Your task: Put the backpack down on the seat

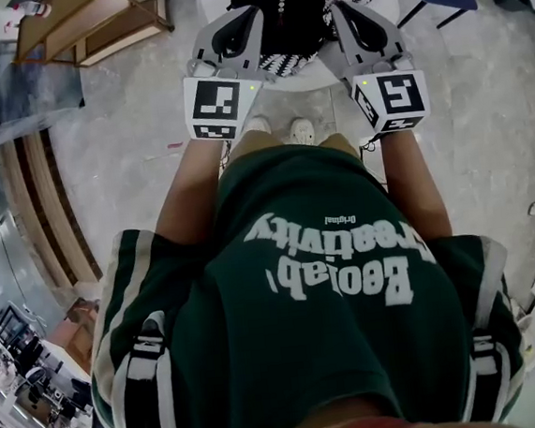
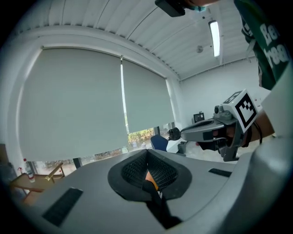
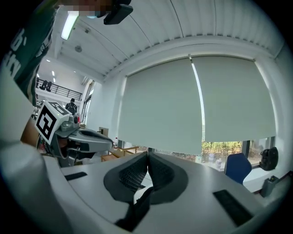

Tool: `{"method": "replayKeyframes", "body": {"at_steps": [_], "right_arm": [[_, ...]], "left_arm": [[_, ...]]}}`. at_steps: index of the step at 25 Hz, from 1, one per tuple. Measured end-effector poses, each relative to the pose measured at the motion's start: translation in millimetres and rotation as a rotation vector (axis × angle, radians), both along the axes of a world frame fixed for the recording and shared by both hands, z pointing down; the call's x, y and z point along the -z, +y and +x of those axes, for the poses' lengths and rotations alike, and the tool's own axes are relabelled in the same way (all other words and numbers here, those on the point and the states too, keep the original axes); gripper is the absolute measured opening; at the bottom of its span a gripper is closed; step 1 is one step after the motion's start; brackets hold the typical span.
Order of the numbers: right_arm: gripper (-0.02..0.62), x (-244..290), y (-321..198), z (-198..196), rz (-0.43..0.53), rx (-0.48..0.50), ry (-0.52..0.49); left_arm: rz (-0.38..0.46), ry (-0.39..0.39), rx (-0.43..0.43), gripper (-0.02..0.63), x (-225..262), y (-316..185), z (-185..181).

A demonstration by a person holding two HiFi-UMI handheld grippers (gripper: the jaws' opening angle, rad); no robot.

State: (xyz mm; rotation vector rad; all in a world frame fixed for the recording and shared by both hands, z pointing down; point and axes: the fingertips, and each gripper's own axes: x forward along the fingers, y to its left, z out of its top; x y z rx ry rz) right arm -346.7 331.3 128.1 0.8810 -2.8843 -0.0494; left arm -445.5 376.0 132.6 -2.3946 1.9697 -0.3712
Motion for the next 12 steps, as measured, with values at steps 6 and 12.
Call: {"method": "replayKeyframes", "body": {"at_steps": [6, 12], "right_arm": [[0.034, 0, 22, -13, 0.005, 0.036, 0.018], [0.034, 1, 19, -10, 0.022, 0.015, 0.05]], "left_arm": [[0.037, 0.019, -0.005, 0.018, 9, 10, -10], [0.036, 0.023, -0.028, 0.018, 9, 10, 1]]}}
